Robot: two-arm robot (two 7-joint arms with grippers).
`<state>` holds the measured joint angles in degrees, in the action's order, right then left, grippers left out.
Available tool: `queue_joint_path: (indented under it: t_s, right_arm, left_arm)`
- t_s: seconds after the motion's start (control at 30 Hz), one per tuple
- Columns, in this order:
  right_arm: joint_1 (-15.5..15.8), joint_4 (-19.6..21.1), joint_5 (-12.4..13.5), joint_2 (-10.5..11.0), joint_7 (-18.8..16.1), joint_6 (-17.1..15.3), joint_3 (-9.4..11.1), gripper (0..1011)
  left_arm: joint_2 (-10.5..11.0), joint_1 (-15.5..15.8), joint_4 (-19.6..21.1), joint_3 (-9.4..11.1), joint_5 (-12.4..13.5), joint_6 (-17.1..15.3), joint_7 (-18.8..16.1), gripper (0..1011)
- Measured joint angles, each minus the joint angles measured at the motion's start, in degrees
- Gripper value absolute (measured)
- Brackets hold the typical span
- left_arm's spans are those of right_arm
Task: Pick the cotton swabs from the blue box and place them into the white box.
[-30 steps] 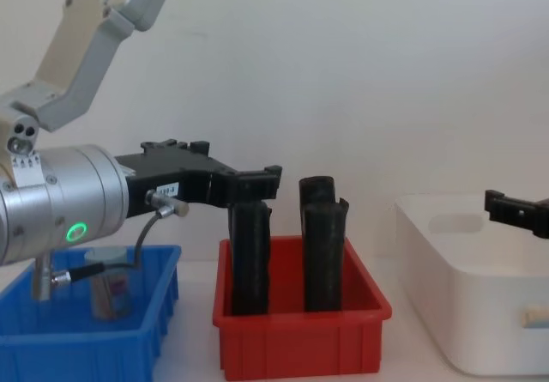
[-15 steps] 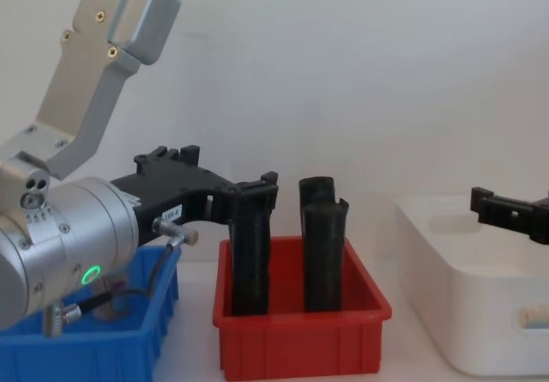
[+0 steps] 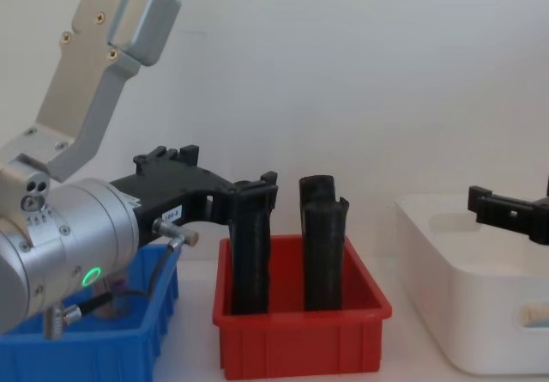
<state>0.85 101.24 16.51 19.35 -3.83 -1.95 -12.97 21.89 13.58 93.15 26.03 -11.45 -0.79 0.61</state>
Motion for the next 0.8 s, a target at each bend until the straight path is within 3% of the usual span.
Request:
queue_joint_path:
  t_s: [0.47,0.8]
  right_arm:
    - [-0.2,-0.4,-0.1,-0.1,-0.5,0.2,0.1,1002]
    - [-2.5,-3.9,-1.5,-0.9,-3.1,1.0,0.1,1002]
  left_arm:
    - [0.0,0.0,0.0,0.0,0.0,0.0,0.0,1004]
    - [0.0,0.0,0.0,0.0,0.0,0.0,0.0,1004]
